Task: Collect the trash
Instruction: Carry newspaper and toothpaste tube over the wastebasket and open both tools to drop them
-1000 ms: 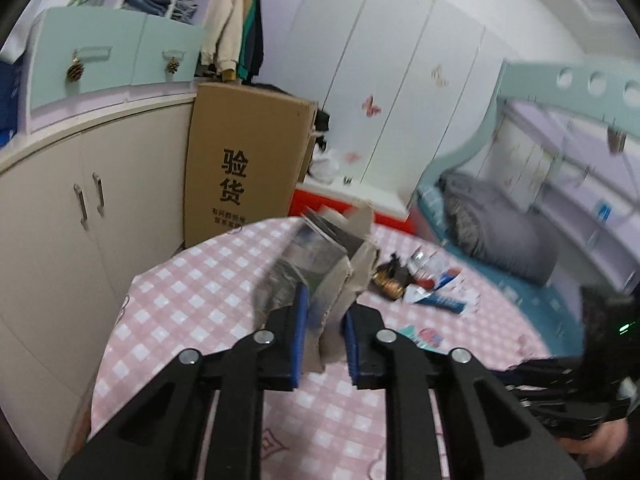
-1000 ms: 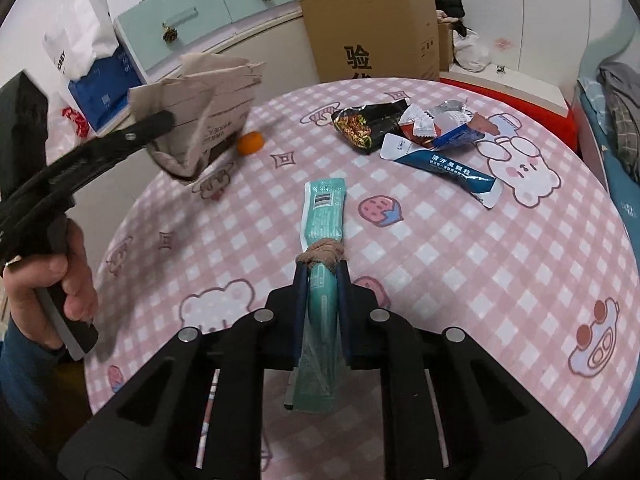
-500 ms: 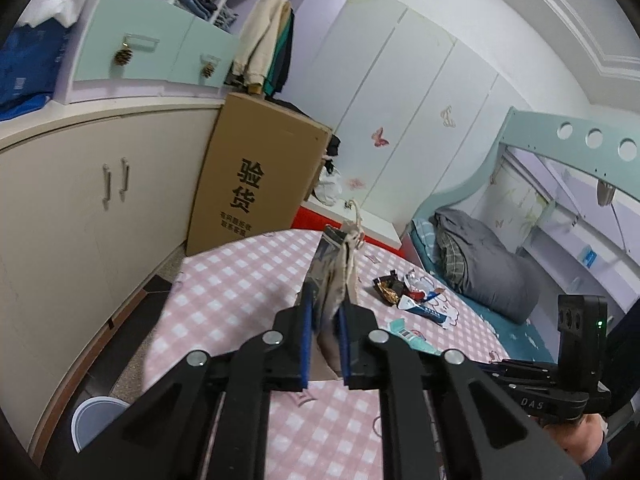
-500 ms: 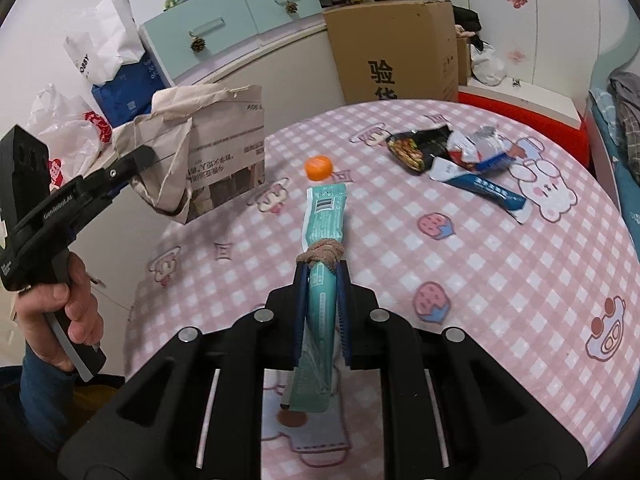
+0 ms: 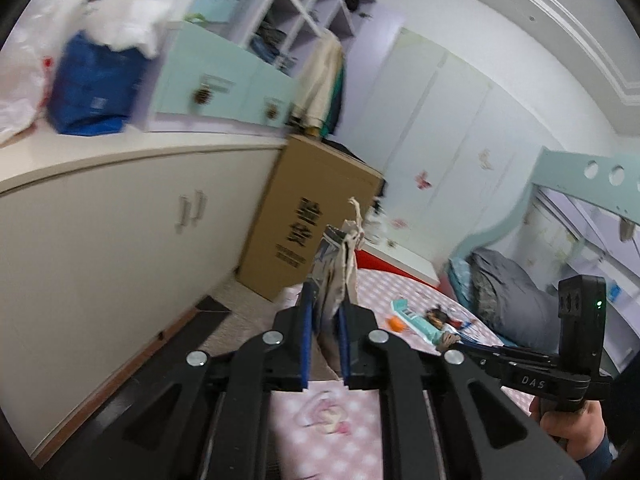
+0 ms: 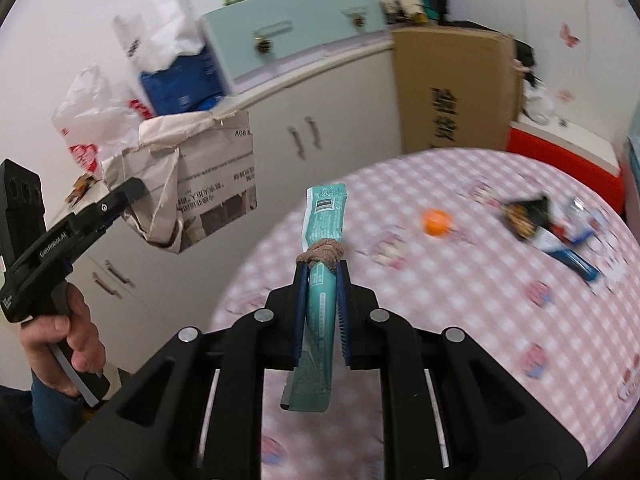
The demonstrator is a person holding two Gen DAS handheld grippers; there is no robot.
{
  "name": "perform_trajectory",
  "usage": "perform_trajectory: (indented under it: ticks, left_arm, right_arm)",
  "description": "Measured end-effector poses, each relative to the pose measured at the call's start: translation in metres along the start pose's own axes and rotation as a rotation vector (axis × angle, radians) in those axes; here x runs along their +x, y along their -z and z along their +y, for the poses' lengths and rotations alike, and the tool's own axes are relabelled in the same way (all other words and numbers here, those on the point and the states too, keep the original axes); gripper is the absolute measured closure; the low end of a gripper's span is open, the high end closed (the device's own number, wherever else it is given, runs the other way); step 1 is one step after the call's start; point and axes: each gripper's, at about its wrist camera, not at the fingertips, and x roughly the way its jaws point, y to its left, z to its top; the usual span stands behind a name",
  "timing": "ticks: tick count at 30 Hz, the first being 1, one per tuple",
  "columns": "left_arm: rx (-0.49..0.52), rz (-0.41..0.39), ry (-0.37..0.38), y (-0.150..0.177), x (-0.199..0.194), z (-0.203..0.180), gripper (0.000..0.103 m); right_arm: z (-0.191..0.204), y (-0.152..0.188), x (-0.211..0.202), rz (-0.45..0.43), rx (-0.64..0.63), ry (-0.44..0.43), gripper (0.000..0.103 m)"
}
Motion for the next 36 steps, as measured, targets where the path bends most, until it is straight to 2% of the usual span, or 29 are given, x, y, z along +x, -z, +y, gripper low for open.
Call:
perform_trajectory:
  ticks: [9, 15, 18, 25, 30, 36]
  left_arm:
    - [-0.106, -0.045, -0.153, -0.001, -0.047, 0.089, 0.093]
    - [-0.181, -0.005, -0.25, 0.018, -0.055, 0.151, 0.093]
    - [-0.222, 0.055, -0.285, 0.037, -0.043, 0.179, 0.093]
    - [-0.35, 0.264, -0.333, 0.105, 0.012, 0.246, 0.093]
    - [-0.407, 0.411, -0.349, 0.152, 0.057, 0.282, 0.093]
    - [-0.452, 0.517, -0.334, 0.186, 0.095, 0.309, 0.09]
  right_arm:
    - [0.085, -0.021, 0.062, 0.043, -0.085, -0.109, 0.089]
    - [0.131, -0.021, 0.125, 0.132, -0.067, -0.165, 0.089]
    - [0.148, -0.011, 0.165, 0.205, -0.052, -0.161, 0.089]
    - [0.174, 0.034, 0.26, 0.405, -0.045, -0.083, 0.089]
    - [0.173, 0.06, 0.315, 0.524, 0.0, -0.042, 0.089]
    - [0.152, 0.09, 0.363, 0.638, 0.108, -0.017, 0.085]
